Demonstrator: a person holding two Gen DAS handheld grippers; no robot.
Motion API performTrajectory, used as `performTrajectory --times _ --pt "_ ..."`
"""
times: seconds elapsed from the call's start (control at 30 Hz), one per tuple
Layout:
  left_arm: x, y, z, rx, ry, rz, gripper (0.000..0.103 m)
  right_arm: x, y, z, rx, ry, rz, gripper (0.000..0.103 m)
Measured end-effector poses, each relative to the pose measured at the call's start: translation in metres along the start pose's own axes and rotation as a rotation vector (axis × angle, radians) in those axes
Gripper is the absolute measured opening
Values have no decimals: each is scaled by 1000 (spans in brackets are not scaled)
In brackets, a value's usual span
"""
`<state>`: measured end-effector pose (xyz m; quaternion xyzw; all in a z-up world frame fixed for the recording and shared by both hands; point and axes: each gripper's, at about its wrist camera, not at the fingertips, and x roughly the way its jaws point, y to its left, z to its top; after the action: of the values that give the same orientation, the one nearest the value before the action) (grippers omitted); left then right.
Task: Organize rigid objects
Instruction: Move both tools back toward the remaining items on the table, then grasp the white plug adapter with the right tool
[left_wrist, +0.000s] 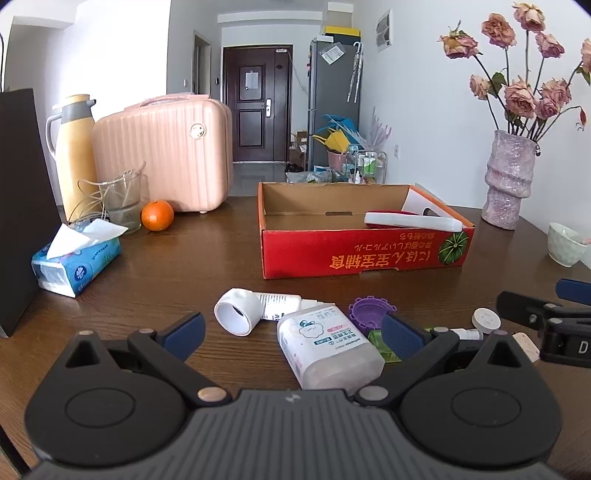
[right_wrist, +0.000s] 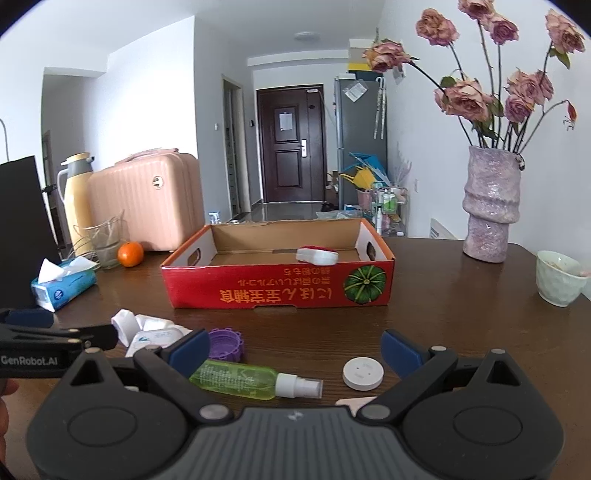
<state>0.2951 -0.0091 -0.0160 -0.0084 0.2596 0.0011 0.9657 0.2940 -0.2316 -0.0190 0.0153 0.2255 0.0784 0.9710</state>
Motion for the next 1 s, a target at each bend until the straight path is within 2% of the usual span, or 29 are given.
performTrajectory --times 0.3,0.57,0.77,1.0 --pt "9 6 -1 -24 30 12 103 20 -9 -14 -3 95 -81 99" --pt "15 8 -3 -29 51 15 103 35 -21 -31 -28 188 -111 98" --pt "16 8 -3 -27 57 20 103 48 -26 -37 -58 243 -103 92" --pt "19 8 -4 -26 64 29 103 54 -33 -40 -30 274 -93 77"
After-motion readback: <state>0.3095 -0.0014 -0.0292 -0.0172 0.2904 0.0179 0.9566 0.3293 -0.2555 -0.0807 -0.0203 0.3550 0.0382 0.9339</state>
